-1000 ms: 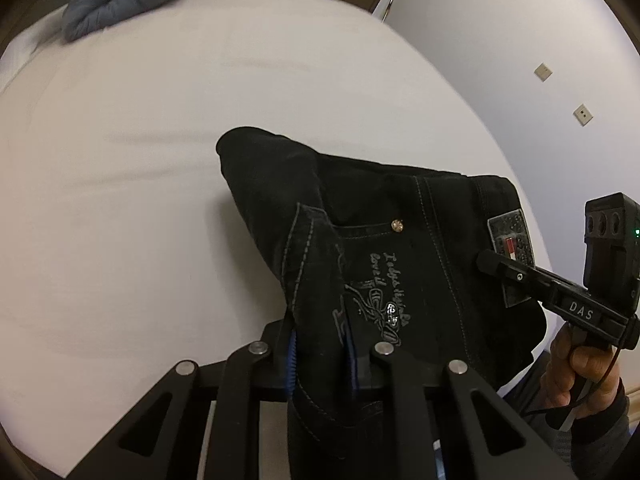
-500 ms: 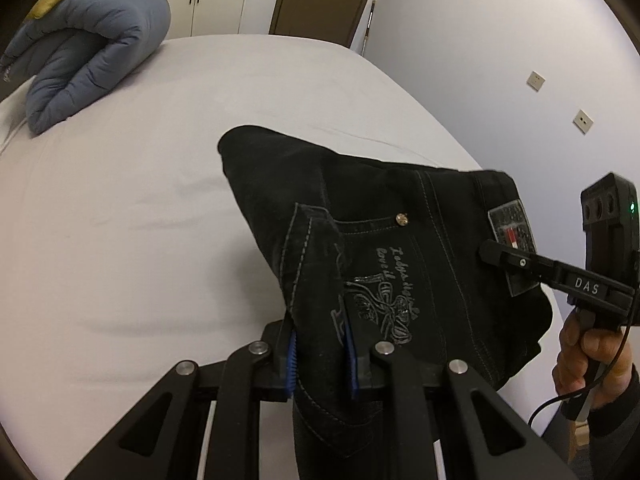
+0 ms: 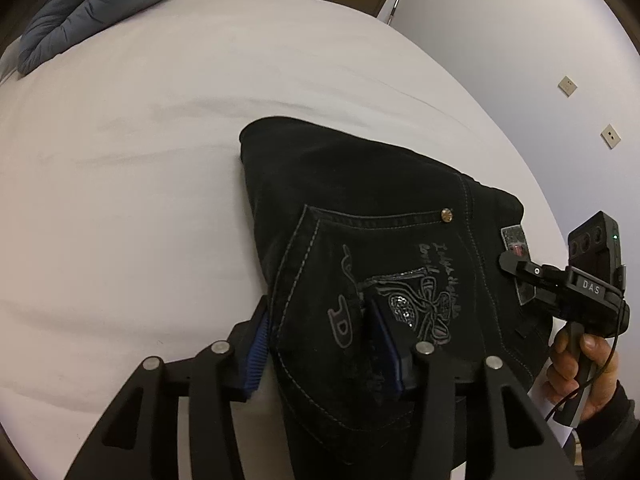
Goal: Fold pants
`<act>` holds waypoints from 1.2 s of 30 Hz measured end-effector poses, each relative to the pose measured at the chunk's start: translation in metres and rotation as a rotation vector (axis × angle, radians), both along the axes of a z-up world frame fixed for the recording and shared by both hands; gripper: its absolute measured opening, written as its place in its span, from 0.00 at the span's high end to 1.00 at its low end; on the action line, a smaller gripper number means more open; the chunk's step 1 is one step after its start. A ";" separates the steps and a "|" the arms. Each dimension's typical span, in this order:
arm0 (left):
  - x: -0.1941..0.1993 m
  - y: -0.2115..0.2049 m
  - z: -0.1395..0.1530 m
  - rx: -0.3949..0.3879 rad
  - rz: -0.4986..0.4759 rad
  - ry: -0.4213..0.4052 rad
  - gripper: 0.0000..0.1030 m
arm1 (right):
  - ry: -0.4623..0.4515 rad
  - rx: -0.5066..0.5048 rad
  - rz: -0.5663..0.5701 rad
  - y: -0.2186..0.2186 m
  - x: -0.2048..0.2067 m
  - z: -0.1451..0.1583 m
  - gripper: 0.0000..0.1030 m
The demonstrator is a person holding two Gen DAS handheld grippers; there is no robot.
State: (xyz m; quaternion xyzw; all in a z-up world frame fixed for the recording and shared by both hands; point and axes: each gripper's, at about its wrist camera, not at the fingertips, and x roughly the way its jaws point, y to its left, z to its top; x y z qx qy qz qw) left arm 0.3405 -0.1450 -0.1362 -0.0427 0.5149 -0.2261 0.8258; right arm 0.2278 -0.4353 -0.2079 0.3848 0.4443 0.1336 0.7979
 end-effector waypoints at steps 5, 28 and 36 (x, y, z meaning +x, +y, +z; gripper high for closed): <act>-0.008 0.011 0.003 -0.017 0.047 -0.025 0.28 | -0.017 -0.062 -0.038 -0.003 -0.037 0.012 0.58; -0.275 0.081 0.271 0.197 0.350 -1.034 0.00 | -0.774 -0.780 -0.489 0.092 -0.341 0.323 0.00; -0.321 0.101 0.349 0.205 0.456 -0.950 0.00 | -0.810 -0.845 -0.490 0.134 -0.425 0.420 0.00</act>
